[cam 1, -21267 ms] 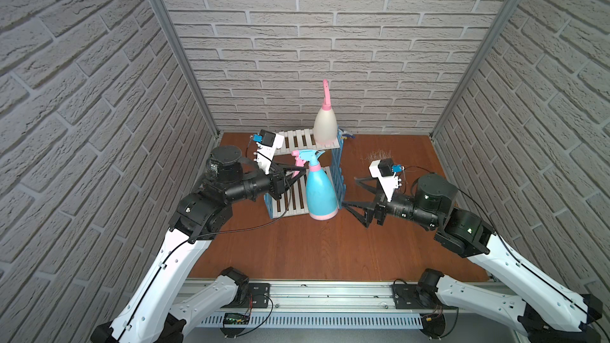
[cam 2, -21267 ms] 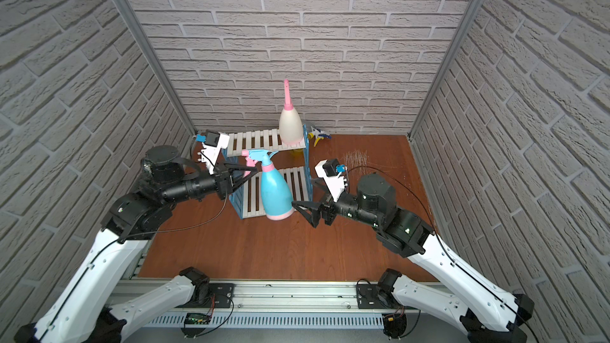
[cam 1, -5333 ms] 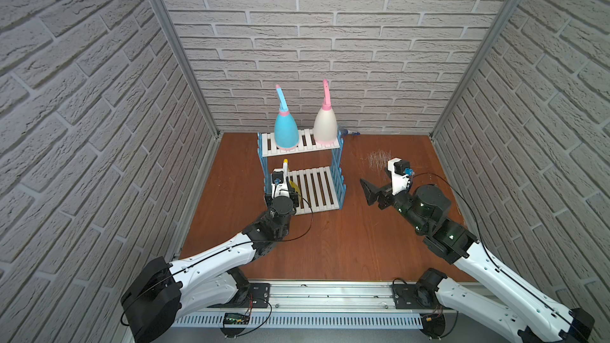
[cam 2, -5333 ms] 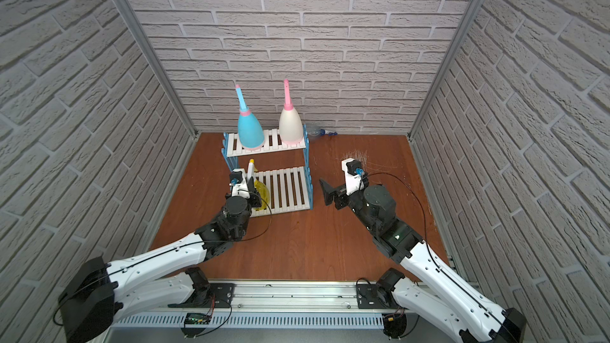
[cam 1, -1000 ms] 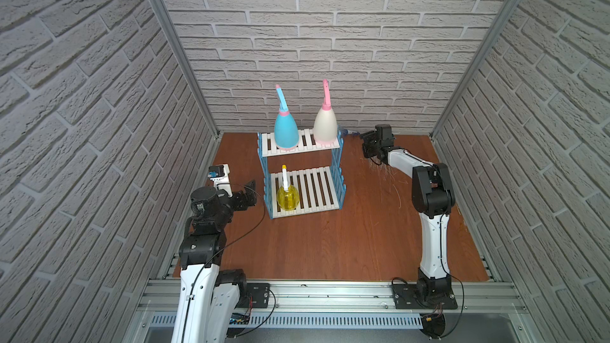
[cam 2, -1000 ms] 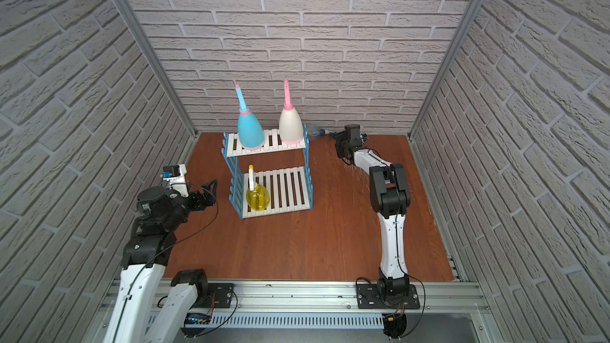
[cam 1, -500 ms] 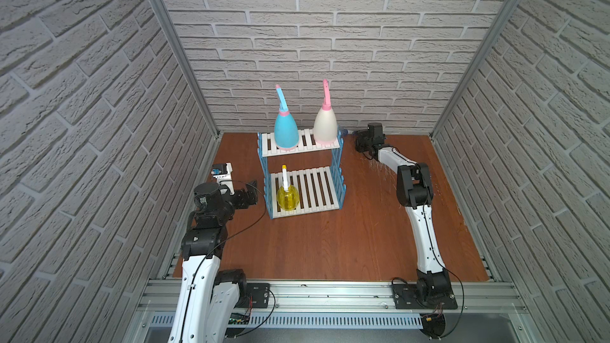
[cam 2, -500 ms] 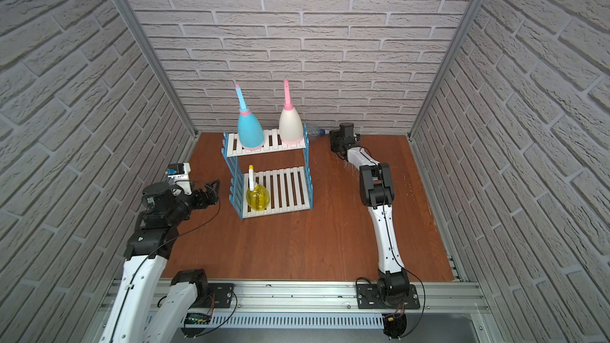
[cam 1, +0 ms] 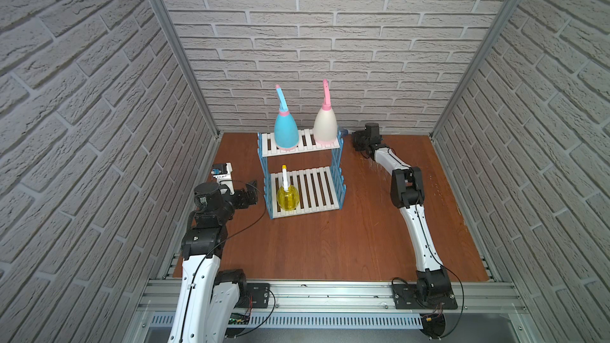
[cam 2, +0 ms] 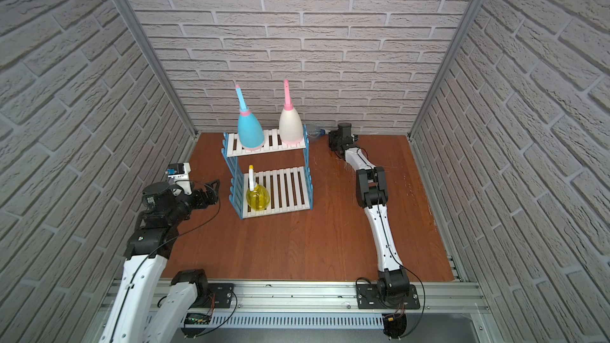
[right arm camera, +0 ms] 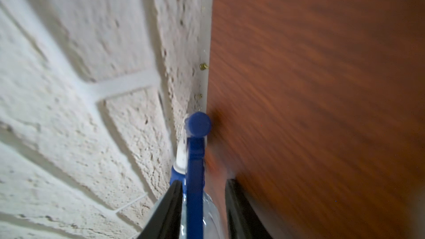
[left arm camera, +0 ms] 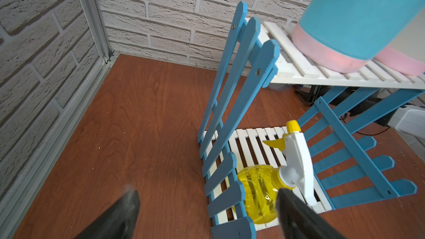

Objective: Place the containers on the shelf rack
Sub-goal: 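Pick up a container from the center of the board.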

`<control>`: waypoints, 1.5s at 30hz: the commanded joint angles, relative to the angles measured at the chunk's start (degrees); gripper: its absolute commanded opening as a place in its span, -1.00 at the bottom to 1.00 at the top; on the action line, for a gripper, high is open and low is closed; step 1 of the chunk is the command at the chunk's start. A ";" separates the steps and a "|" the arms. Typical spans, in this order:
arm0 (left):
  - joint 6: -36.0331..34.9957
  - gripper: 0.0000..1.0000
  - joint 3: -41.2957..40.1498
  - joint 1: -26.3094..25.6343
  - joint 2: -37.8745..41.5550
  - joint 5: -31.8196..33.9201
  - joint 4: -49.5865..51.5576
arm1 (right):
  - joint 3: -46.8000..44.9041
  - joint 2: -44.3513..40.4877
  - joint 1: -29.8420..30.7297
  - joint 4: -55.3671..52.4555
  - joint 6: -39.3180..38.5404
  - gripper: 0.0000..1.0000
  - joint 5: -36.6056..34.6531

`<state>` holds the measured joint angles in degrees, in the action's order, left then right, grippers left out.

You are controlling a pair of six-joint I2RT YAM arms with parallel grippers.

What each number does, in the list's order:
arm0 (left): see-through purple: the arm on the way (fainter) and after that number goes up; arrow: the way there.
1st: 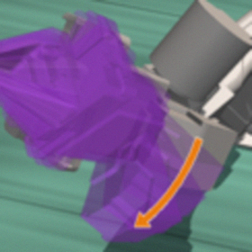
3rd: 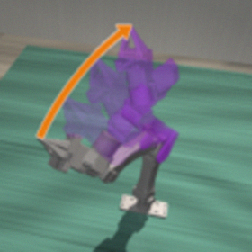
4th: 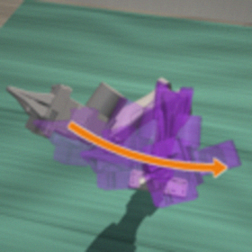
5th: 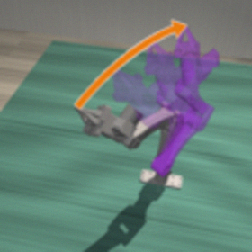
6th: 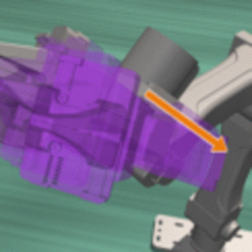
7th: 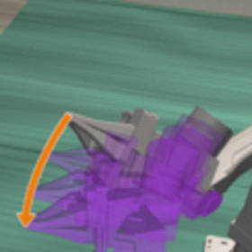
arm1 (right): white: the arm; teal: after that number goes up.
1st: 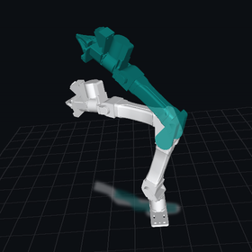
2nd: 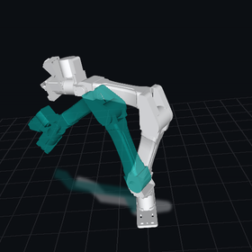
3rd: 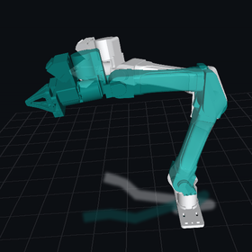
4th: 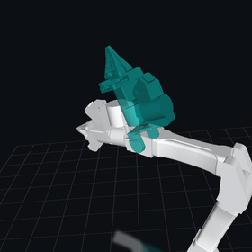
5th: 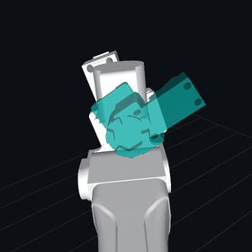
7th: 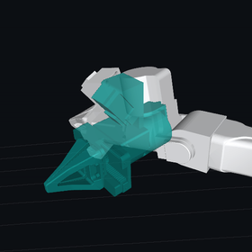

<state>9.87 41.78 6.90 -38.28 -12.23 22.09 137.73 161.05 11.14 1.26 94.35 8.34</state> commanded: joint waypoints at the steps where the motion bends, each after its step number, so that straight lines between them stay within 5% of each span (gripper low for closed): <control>1: -1.08 0.95 0.10 0.40 -0.03 -0.26 -3.05 | 2.34 1.40 0.08 -0.04 1.48 -0.29 -0.66; 14: -1.34 0.95 0.19 0.49 0.21 0.26 -2.80 | 3.10 1.85 0.03 4.82 3.08 -0.92 -0.93; 23: -1.18 0.95 0.12 0.49 0.81 0.22 -2.78 | 0.35 -1.15 0.03 17.27 6.40 -0.93 -2.29; 45: -0.48 0.95 -0.54 0.00 6.01 -1.63 -1.93 | -43.01 -33.68 -1.98 40.37 -3.12 -0.93 -9.32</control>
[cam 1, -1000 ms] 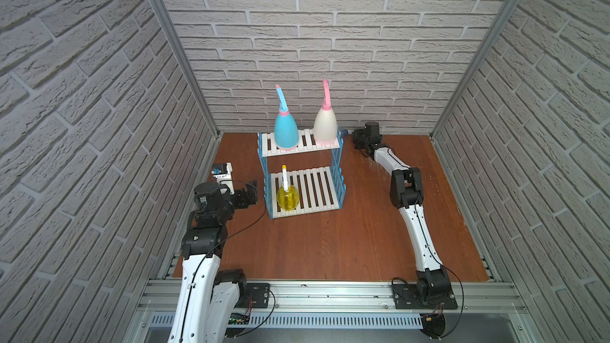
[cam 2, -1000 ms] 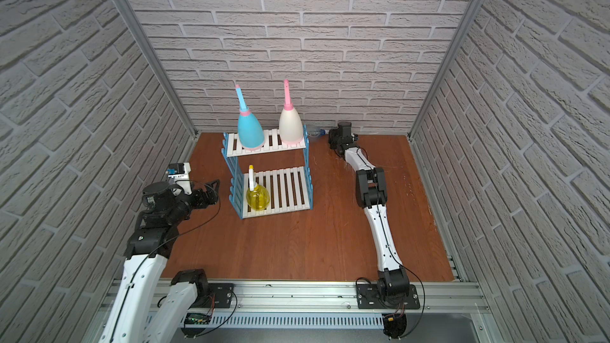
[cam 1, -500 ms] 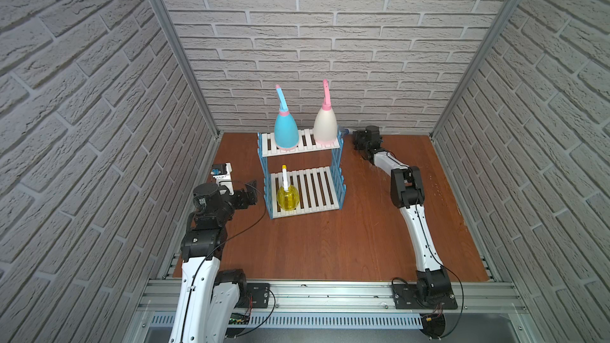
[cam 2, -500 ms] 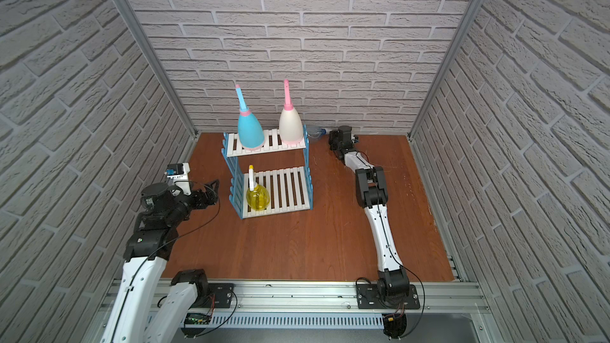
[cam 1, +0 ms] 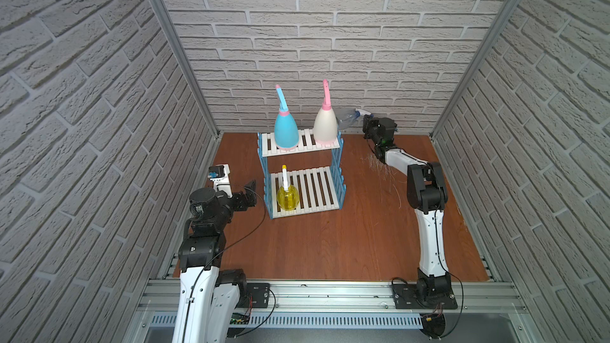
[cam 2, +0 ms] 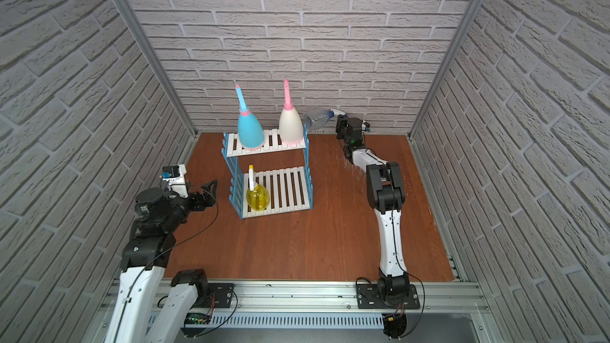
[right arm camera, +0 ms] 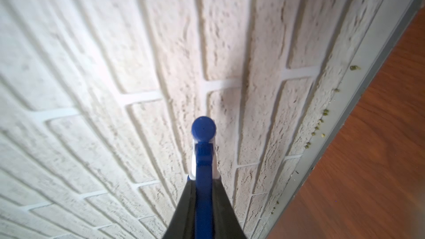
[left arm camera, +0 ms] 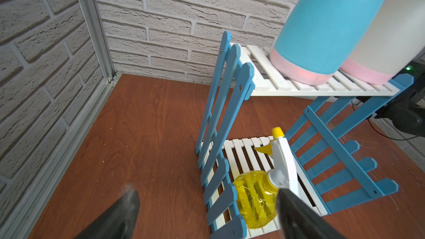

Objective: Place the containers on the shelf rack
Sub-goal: 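Pick up a container from the center of the board.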

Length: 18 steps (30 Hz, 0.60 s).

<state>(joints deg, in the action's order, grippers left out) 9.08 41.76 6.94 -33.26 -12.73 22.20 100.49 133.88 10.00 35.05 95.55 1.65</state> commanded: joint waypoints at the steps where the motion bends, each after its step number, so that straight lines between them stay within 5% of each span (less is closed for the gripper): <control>1: 0.39 0.96 -0.39 -0.19 1.22 -1.32 -1.78 | -8.54 -8.96 -1.11 6.86 -5.86 -0.93 -3.41; 10: 1.57 0.96 3.65 -1.84 2.33 -3.94 2.81 | -28.73 -32.35 -4.19 3.95 -22.29 -0.94 -7.88; 18: 4.19 0.96 11.61 -6.25 -2.98 -10.34 6.34 | -38.68 -54.24 -4.64 -9.11 -46.47 -0.94 -5.99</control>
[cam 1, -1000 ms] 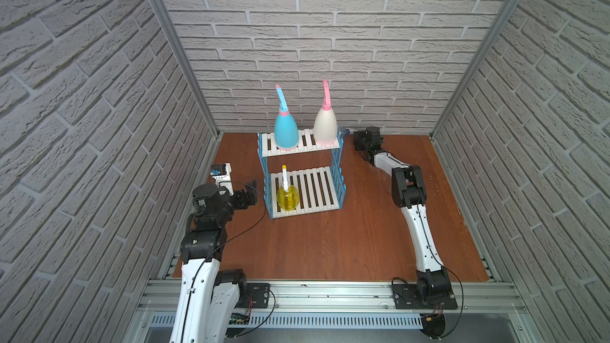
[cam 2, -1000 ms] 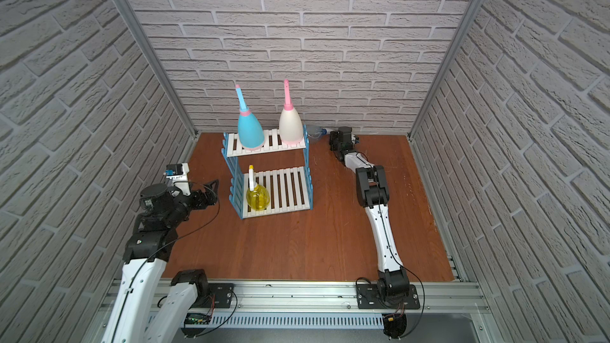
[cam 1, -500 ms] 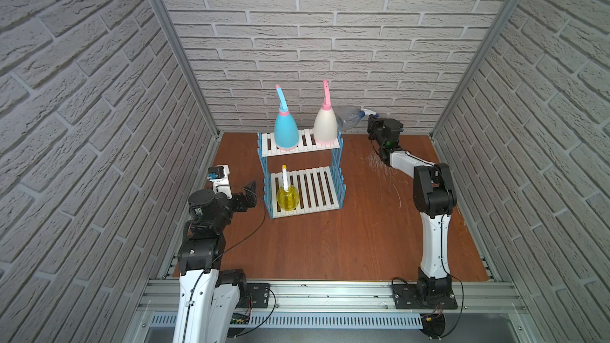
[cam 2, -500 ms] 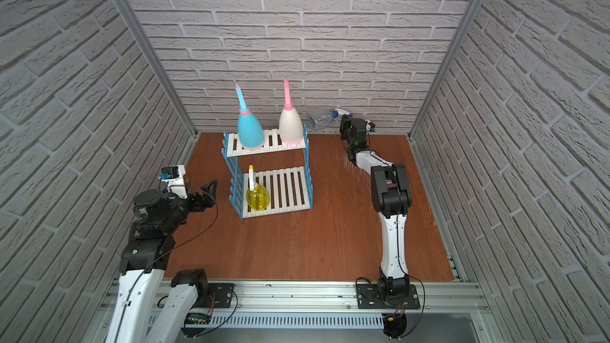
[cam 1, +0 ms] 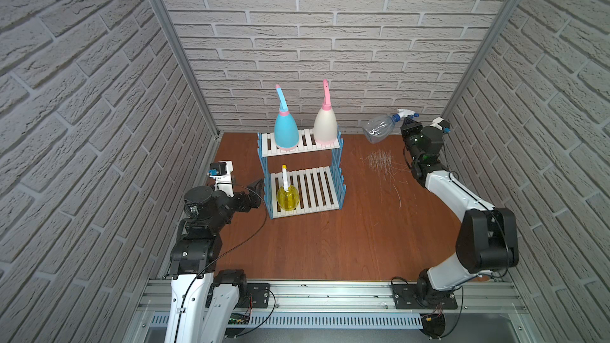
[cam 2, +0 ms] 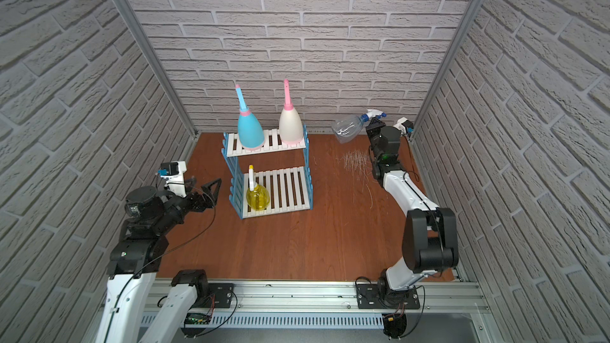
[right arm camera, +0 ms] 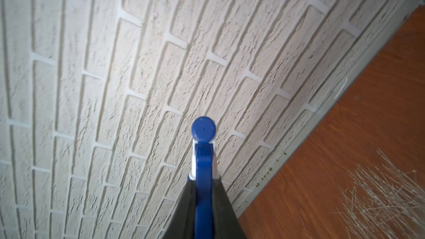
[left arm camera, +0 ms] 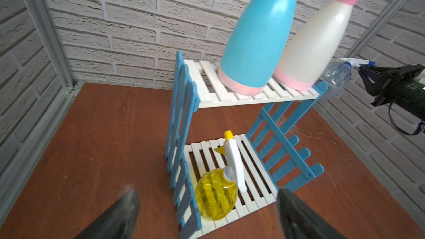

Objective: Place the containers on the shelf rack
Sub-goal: 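Pick up a container from the center of the board.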

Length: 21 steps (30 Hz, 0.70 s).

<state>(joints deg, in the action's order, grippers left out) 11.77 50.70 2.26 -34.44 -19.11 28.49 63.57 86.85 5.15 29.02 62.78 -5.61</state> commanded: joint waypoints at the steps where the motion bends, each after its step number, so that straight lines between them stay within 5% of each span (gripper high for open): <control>1: 1.82 0.96 3.90 -2.44 -2.77 -4.79 0.18 | -2.44 -9.61 0.12 -5.19 -16.66 -0.93 3.17; 13: -0.59 0.96 16.33 -22.73 -16.69 -5.56 -0.98 | -4.17 -32.75 -0.13 -28.76 -37.04 -0.93 33.80; 21: 2.36 0.96 20.47 -30.81 -23.65 -10.07 -7.13 | -2.02 -32.15 1.52 -29.32 -34.95 -0.93 59.26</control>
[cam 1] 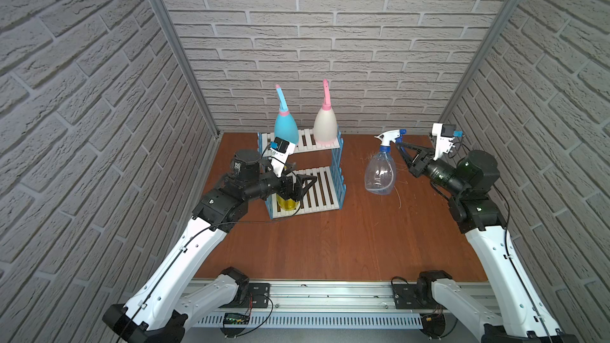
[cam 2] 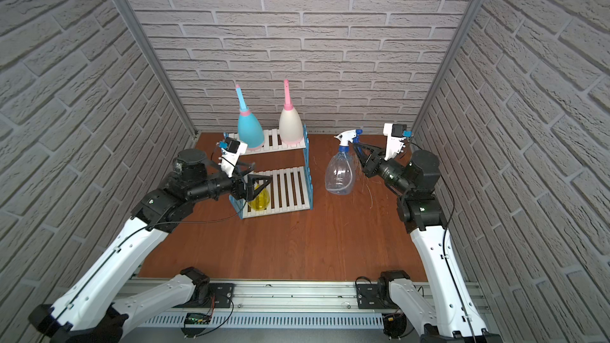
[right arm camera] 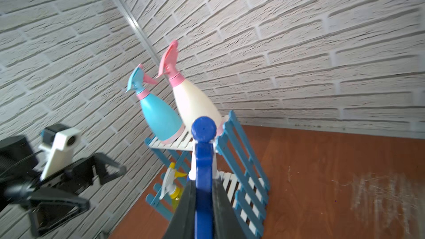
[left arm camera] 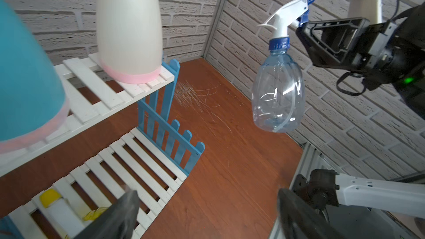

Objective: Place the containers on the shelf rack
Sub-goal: 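Pick up a container from the center of the board.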

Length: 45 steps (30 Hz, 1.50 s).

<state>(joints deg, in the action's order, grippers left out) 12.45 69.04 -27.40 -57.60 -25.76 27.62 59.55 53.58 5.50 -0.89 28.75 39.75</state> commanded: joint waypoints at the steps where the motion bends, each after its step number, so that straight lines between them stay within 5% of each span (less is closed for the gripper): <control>1: 2.74 0.97 1.94 -1.45 -0.83 -4.47 -8.06 | 2.72 1.67 2.31 -0.30 -1.76 -0.93 15.76; 11: 5.38 0.96 1.76 -2.29 -3.52 -9.92 -11.43 | 9.45 8.58 14.26 -8.83 -12.80 -0.93 26.22; 21: 5.91 0.79 2.30 -3.26 -5.44 -23.10 -14.83 | 12.15 12.46 17.85 -9.91 -14.84 -0.93 30.37; 29: 5.05 0.20 2.86 -4.75 -6.40 -25.13 -14.81 | 12.61 13.56 18.31 -8.31 -14.34 -0.93 29.88; 45: 4.43 -0.62 2.76 -4.86 -6.51 -25.34 -13.42 | 12.61 14.19 18.41 -7.99 -14.83 -0.93 29.13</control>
<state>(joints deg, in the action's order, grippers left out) 17.43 70.39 -31.97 -64.20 -50.41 16.25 70.46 67.42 23.42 -11.31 14.63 68.79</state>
